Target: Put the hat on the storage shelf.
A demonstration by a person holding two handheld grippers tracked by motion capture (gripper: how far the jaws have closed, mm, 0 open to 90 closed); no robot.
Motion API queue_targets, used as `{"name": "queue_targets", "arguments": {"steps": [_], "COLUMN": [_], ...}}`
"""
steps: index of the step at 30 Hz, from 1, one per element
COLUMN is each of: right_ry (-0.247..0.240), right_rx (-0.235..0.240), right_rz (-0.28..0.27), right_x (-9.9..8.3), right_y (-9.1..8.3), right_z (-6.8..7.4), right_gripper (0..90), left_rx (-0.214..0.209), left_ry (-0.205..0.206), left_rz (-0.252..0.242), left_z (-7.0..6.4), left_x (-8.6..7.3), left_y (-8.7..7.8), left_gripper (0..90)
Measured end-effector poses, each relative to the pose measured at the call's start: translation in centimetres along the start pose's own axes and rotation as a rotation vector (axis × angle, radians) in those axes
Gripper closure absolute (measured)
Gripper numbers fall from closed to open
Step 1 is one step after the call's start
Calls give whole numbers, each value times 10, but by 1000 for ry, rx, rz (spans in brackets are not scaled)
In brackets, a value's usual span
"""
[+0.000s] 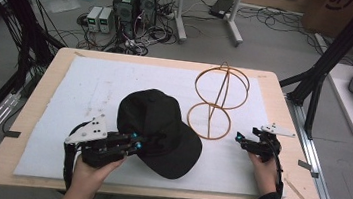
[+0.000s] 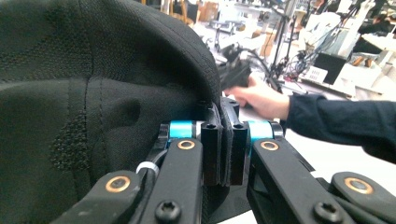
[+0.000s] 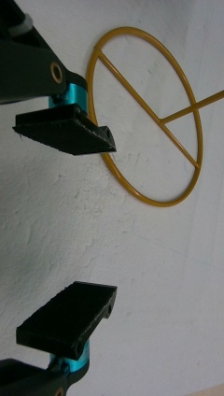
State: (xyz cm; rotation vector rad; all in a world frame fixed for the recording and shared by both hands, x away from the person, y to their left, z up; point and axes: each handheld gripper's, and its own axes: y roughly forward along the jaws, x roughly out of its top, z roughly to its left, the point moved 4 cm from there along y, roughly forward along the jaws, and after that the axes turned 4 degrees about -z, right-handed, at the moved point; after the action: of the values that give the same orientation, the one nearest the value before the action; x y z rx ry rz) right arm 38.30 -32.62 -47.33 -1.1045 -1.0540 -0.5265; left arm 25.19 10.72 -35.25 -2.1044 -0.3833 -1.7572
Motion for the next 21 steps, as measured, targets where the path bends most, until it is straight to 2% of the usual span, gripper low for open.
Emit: {"name": "queue_targets", "arguments": {"steps": [6, 10, 14, 15, 18, 21], "right_ry": [1, 4, 8, 7, 8, 8], "right_rx": [-3, -5, -6, -5, -3, -1], "right_rz": [0, 2, 3, 0, 0, 2], "right_x": [0, 0, 0, 0, 0, 0], "right_y": [0, 0, 0, 0, 0, 0], "right_z": [0, 0, 0, -1, -1, 0], "right_gripper": [256, 256, 256, 256, 256, 256], "left_rx": [-11, -20, -44, -44, -75, -89], "left_ry": [58, 96, 132, 132, 135, 145], "left_rz": [-60, -101, -121, -121, -129, -134], "left_z": [-11, -18, -19, -19, -18, -19], "left_x": [34, 57, 80, 80, 94, 102], "left_y": [-13, -12, 2, 2, 19, 28], "left_gripper": [877, 877, 877, 877, 876, 876]}}
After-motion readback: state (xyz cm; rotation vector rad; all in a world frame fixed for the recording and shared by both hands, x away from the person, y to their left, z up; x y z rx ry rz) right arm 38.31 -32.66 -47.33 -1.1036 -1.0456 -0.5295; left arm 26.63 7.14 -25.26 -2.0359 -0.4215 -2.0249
